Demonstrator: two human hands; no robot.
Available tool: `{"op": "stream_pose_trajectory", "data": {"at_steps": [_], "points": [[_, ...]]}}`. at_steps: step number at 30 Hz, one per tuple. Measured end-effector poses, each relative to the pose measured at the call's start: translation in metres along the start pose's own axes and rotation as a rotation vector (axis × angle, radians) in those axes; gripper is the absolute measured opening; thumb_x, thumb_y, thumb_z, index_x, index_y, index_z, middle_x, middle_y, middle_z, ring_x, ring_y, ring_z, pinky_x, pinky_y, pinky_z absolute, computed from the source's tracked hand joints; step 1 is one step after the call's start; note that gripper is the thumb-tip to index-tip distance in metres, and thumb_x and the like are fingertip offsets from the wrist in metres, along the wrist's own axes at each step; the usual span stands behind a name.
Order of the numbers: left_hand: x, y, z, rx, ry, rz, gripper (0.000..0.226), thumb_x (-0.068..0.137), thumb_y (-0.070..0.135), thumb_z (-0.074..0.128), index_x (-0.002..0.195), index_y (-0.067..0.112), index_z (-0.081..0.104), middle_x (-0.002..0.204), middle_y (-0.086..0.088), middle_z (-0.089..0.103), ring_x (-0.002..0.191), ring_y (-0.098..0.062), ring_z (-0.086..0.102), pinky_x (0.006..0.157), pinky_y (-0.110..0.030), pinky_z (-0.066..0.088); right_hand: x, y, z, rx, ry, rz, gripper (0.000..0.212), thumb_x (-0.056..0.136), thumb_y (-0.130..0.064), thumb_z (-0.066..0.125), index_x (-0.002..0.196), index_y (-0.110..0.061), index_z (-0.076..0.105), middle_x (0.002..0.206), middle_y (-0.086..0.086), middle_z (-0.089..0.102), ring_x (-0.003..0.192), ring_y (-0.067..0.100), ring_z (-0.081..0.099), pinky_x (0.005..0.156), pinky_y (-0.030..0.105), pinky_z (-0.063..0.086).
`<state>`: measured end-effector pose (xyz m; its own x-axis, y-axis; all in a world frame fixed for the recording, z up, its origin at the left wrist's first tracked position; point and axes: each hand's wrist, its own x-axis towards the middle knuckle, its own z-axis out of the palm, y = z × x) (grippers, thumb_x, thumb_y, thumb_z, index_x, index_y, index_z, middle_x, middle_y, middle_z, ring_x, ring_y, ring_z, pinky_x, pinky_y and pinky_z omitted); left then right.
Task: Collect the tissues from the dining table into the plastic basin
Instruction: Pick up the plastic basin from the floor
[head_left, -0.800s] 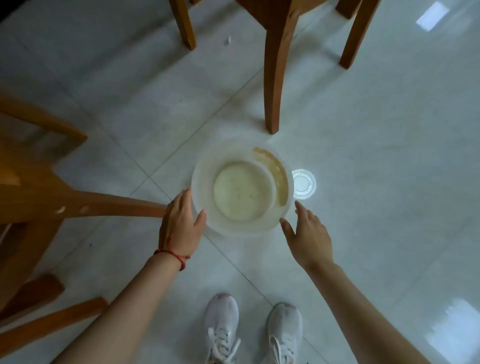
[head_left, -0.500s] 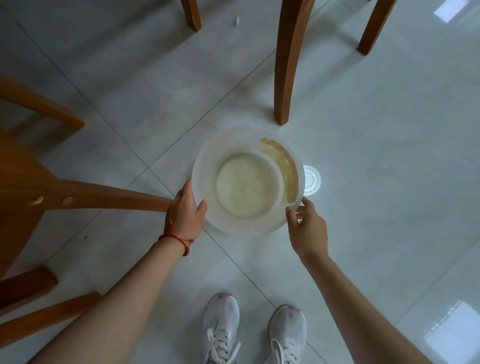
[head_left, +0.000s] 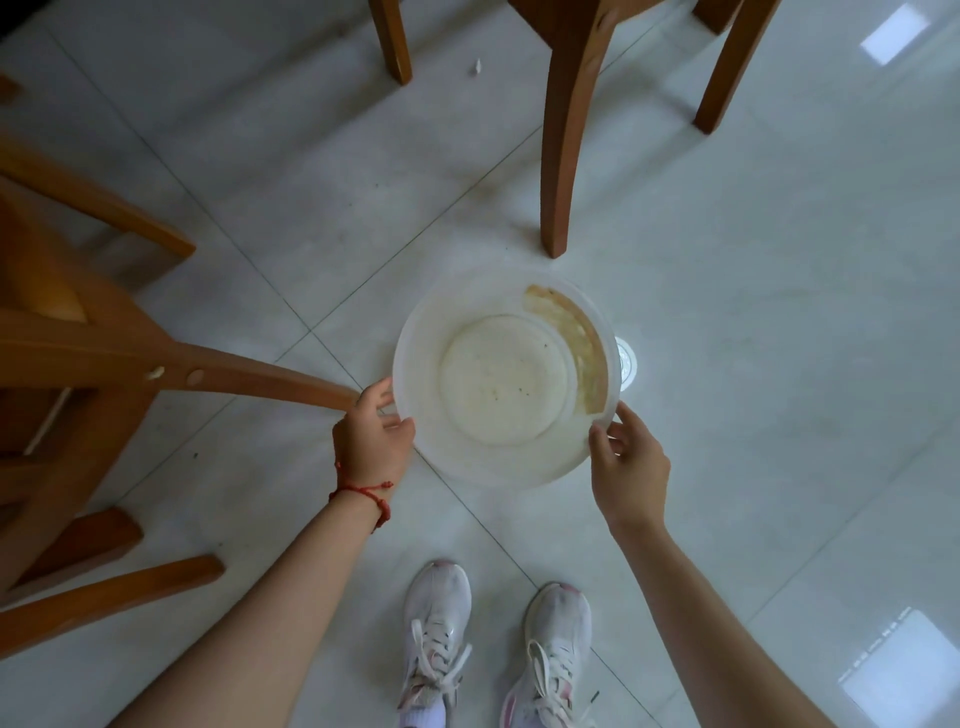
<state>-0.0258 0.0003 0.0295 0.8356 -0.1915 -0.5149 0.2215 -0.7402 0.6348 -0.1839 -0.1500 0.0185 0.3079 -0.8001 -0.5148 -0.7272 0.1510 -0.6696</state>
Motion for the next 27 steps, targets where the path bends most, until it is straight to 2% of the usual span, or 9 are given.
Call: {"op": "stream_pose_trajectory", "data": {"at_steps": [7,12,15,18,23,27], "points": [[-0.07,0.047,-0.051,-0.115,0.02,-0.018,0.046,0.074,-0.003,0.062,0.118,0.011,0.059,0.107,-0.005,0.064,0.084,-0.019,0.061,0.076,-0.025,0.045,-0.06,-0.047,-0.062,0.055,0.006,-0.03,0.033,0.087,-0.014,0.054,0.12,-0.021,0.057,0.078,-0.013,0.063,0.068,-0.009,0.058,0.057,0.003,0.041],[-0.121,0.088,-0.09,-0.189,0.012,0.018,0.045,0.074,-0.002,0.066,0.116,0.011,0.06,0.104,-0.001,0.063,0.083,-0.016,0.062,0.067,-0.015,0.046,-0.109,-0.086,-0.118,0.088,0.039,-0.04,0.035,0.086,-0.014,0.057,0.121,-0.017,0.057,0.096,-0.001,0.07,0.072,-0.005,0.06,0.064,0.008,0.042],[-0.151,0.113,-0.113,-0.226,0.001,0.052,0.045,0.073,-0.002,0.067,0.115,0.012,0.06,0.106,0.002,0.064,0.085,-0.015,0.062,0.067,-0.015,0.046,-0.14,-0.109,-0.151,0.099,0.077,-0.07,0.032,0.086,-0.013,0.058,0.117,-0.02,0.059,0.086,-0.01,0.069,0.066,-0.007,0.061,0.06,0.004,0.043],[-0.181,0.136,-0.138,-0.248,0.004,0.072,0.043,0.073,0.001,0.068,0.112,0.018,0.062,0.103,0.007,0.065,0.086,-0.003,0.062,0.064,-0.011,0.045,-0.171,-0.134,-0.181,0.132,0.102,-0.097,0.03,0.085,-0.012,0.058,0.112,-0.023,0.062,0.079,-0.023,0.064,0.066,-0.007,0.061,0.06,0.001,0.044],[-0.231,0.177,-0.176,-0.333,-0.01,0.058,0.042,0.071,0.005,0.071,0.106,0.026,0.063,0.093,0.018,0.064,0.076,0.015,0.061,0.052,-0.002,0.045,-0.212,-0.176,-0.227,0.162,0.168,-0.139,0.027,0.086,-0.016,0.059,0.111,-0.023,0.063,0.075,-0.026,0.062,0.067,-0.008,0.061,0.058,0.002,0.043],[-0.268,0.204,-0.209,-0.376,-0.035,0.047,0.04,0.072,0.008,0.071,0.107,0.027,0.064,0.092,0.017,0.065,0.075,0.01,0.06,0.056,-0.004,0.043,-0.245,-0.213,-0.258,0.135,0.168,-0.164,0.029,0.086,-0.02,0.06,0.115,-0.021,0.062,0.079,-0.026,0.06,0.068,-0.012,0.06,0.062,0.009,0.043]]}}
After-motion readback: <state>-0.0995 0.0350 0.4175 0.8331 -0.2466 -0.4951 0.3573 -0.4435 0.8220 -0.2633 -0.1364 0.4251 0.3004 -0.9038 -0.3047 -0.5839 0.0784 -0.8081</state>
